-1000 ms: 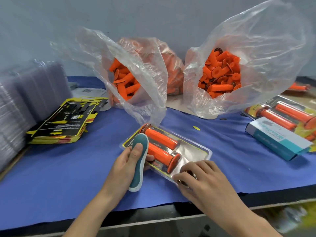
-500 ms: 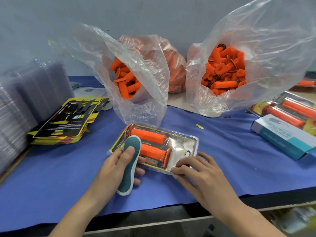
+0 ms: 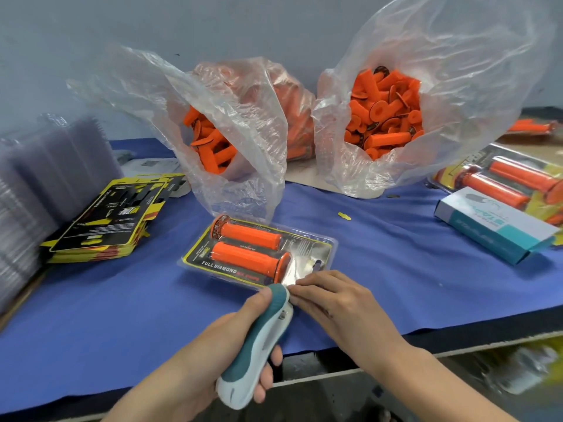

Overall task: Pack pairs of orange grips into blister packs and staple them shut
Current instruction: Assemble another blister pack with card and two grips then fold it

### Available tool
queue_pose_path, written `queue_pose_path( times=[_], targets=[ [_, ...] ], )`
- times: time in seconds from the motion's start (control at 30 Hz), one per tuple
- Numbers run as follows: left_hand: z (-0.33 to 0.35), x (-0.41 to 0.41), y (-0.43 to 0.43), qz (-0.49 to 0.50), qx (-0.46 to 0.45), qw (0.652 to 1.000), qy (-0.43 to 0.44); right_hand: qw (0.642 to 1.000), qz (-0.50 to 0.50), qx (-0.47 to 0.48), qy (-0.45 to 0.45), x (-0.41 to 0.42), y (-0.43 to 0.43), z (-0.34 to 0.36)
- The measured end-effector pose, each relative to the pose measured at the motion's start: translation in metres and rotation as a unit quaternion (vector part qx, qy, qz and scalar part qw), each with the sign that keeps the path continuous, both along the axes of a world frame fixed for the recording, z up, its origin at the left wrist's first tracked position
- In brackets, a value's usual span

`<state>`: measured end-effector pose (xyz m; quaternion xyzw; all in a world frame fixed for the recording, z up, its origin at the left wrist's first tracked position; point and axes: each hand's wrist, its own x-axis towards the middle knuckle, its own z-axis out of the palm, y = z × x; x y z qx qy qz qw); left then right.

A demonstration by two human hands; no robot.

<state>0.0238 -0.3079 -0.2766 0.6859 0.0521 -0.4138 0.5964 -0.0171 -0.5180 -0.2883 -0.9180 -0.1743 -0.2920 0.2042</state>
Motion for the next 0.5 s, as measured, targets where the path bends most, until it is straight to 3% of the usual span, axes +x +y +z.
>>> queue_pose_path(
  times=[0.23, 0.37, 0.5],
  targets=[
    [0.018, 0.002, -0.015, 0.015, -0.036, 0.999, -0.016, 1.0, -0.022, 0.016, -0.002, 0.0, -0.003, -0.001],
    [0.03, -0.001, -0.026, 0.067, -0.099, 0.993, -0.025, 0.999, 0.016, -0.034, 0.031, -0.001, -0.008, -0.006],
    [0.031, -0.002, -0.03, 0.069, -0.097, 0.993, -0.001, 0.995, 0.055, -0.077, 0.017, -0.002, -0.012, -0.006]
  ],
)
